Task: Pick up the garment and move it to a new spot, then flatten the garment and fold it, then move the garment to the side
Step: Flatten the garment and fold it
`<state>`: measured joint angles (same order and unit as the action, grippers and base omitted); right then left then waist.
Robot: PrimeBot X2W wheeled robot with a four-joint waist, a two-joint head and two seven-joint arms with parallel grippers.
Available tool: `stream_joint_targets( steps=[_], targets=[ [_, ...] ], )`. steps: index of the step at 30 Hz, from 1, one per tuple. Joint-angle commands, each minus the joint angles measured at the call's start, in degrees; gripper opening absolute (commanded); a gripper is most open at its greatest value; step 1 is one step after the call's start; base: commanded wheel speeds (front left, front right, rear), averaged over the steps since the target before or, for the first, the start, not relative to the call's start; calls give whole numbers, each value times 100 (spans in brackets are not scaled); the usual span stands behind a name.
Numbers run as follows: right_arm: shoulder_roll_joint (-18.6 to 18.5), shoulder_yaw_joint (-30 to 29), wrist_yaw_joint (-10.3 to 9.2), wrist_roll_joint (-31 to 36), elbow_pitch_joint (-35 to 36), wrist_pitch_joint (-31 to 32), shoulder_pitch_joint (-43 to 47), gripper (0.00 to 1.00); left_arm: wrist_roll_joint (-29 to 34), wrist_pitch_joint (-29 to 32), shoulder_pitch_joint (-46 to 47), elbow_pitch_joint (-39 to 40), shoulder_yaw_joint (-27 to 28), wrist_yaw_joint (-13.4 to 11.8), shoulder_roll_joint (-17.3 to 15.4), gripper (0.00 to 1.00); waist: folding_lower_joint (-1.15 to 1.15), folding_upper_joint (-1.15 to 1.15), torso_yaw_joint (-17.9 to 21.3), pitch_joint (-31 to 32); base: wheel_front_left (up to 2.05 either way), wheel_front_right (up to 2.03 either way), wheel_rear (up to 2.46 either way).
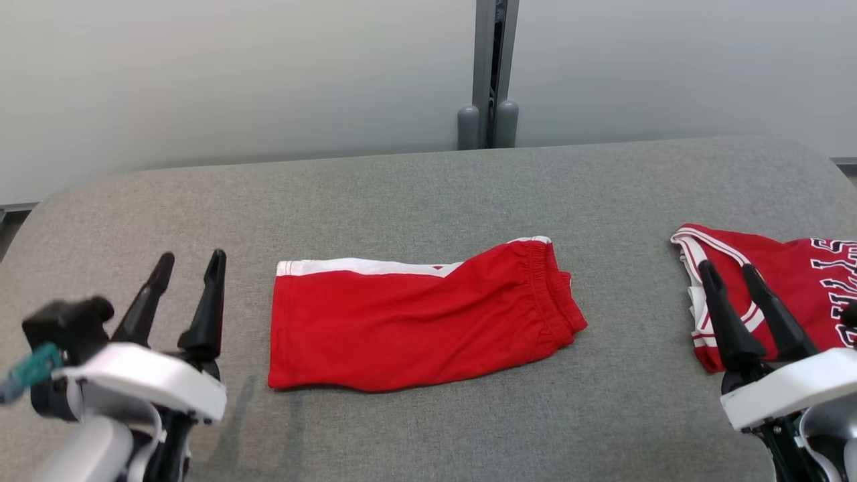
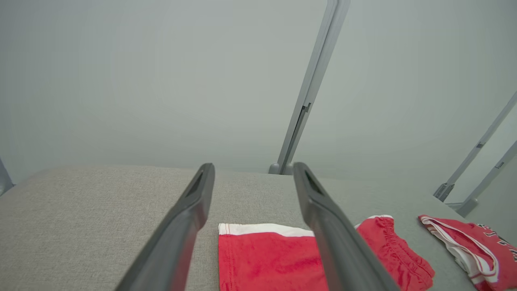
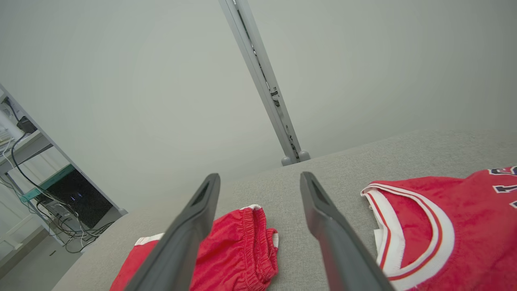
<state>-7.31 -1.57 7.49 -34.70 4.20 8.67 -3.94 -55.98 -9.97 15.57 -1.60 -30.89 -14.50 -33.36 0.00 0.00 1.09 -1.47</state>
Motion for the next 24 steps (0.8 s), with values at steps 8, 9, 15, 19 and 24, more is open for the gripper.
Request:
stream_joint_targets(
  steps=[8, 9, 15, 19, 24],
  targets=[
    [-11, 194, 1, 418, -425, -463, 5, 100, 750, -521, -878, 341, 373, -296, 432, 100, 0, 0, -67, 10, 0, 0, 0],
    [-18, 246, 1, 447, -521, -481, -59, 100, 897, -523, -944, 415, 443, -309, 510, 100, 0, 0, -87, -1, 0, 0, 0],
    [-87, 595, 1, 632, -1549, -182, -733, 100, 1373, -523, -1089, 513, 582, -95, 900, 100, 0, 0, -286, -138, 0, 0, 0],
    [-141, 807, 1, 775, -2462, 129, -1392, 100, 1486, -524, -917, 430, 520, 86, 1066, 100, 0, 0, -504, -264, 0, 0, 0],
    [-16, 642, 1, 937, -3717, 568, -2126, 100, 1507, -518, -756, 261, 400, 265, 1247, 100, 0, 0, -838, -407, 0, 0, 0]
  ],
)
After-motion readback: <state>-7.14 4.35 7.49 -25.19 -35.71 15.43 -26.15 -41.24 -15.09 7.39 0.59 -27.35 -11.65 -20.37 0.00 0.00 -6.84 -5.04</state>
